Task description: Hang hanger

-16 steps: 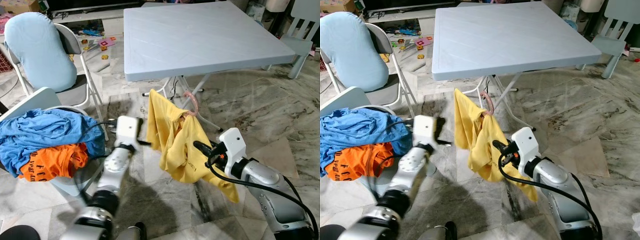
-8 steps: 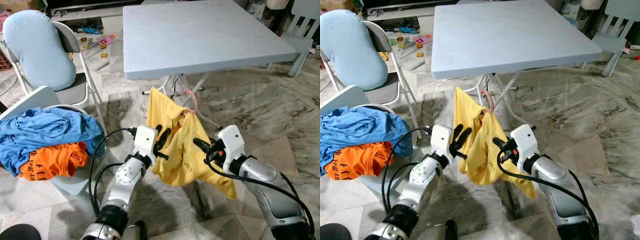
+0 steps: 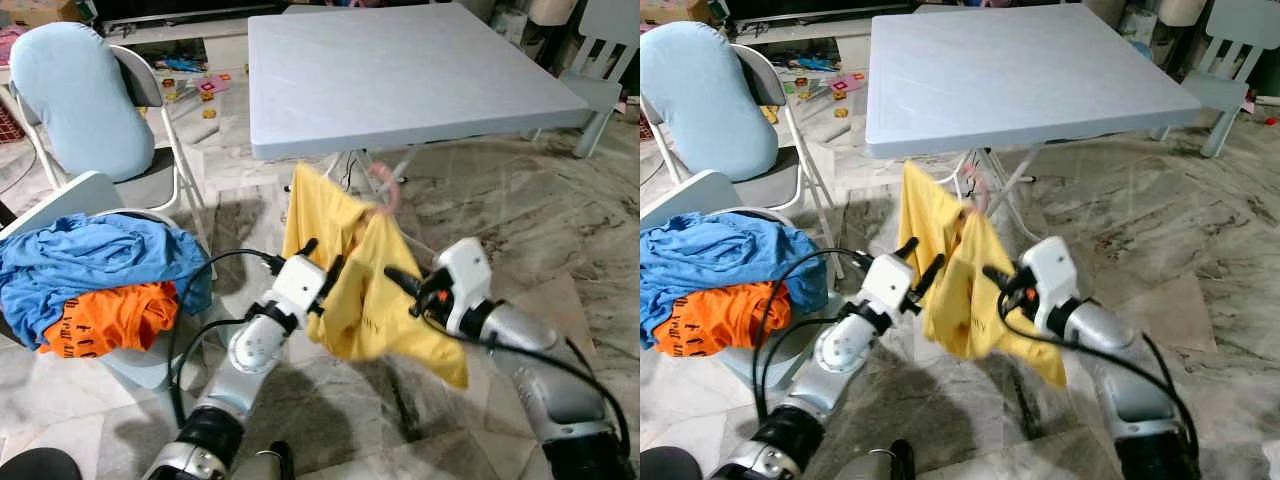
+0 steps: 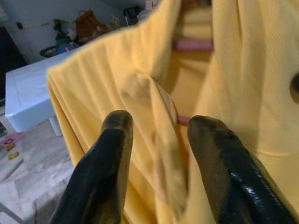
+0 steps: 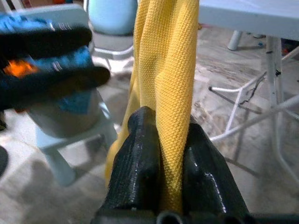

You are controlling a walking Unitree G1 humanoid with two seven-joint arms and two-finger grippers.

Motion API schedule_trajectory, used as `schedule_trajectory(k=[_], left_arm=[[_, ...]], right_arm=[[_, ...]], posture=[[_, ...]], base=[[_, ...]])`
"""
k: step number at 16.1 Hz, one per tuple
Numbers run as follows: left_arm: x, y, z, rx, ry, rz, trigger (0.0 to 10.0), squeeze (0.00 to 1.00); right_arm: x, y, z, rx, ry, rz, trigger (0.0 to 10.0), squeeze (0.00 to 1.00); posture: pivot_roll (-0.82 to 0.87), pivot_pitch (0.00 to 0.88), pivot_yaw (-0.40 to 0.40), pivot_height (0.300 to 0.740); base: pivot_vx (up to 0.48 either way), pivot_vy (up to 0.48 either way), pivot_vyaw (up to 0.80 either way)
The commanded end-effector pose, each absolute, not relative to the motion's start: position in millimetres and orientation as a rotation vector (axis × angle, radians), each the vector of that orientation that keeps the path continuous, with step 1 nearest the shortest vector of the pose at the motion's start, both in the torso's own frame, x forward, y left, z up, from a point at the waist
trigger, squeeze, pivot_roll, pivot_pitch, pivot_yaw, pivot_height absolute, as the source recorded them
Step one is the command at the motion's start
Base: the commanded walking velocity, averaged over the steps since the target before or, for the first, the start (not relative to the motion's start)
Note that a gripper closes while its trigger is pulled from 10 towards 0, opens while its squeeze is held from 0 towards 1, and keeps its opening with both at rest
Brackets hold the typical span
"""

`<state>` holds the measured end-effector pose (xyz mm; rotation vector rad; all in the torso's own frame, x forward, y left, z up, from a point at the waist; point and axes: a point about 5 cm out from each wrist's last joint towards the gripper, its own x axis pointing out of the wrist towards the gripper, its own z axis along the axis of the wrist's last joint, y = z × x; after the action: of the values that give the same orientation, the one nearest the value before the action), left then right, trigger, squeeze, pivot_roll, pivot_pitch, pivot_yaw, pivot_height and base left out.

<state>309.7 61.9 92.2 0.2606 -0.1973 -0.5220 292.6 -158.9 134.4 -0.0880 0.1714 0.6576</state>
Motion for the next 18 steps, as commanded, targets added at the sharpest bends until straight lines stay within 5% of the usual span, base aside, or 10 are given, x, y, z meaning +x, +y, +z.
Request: schedule_trajectory(k=[1, 8, 9, 11, 12, 18], left_arm=[[311.4, 60.4, 93.7, 0.272, -0.21, -0.516, 10.0, 1.0], [331.1, 62.8, 120.8, 0.166, -0.265, -0.409, 10.0, 1.0], [332.4, 62.7, 121.5, 0.161, -0.262, -0.406, 10.0, 0.76], [334.7, 63.2, 118.0, 0.138, -0.226, -0.391, 10.0, 0.12], [335.5, 63.1, 114.4, 0.12, -0.198, -0.389, 10.0, 0.0], [340.3, 61.4, 107.8, 0.041, -0.12, -0.368, 10.0, 0.0]], right_arm=[[290.5, -153.7, 153.4, -0.048, 0.101, 0.707, 10.0, 0.0], [278.4, -153.2, 144.3, -0.062, 0.152, 0.776, 10.0, 0.0], [276.8, -151.9, 142.5, -0.062, 0.162, 0.787, 10.0, 0.0], [274.1, -149.5, 141.5, -0.057, 0.172, 0.809, 10.0, 0.0], [273.7, -147.7, 143.2, -0.047, 0.166, 0.816, 10.0, 0.0], [264.6, -142.3, 144.0, -0.031, 0.182, 0.882, 10.0, 0.0]], posture=[[-0.04, 0.099, 0.049, 0.74], [-0.05, 0.097, 0.053, 0.74], [-0.05, 0.097, 0.053, 0.74], [-0.05, 0.099, 0.052, 0.74], [-0.06, 0.099, 0.051, 0.74], [-0.07, 0.104, 0.052, 0.74]], base=[[0.0, 0.0, 0.0], [0.0, 0.0, 0.0], [0.0, 0.0, 0.0], [0.0, 0.0, 0.0], [0.0, 0.0, 0.0], [0.0, 0.0, 0.0]])
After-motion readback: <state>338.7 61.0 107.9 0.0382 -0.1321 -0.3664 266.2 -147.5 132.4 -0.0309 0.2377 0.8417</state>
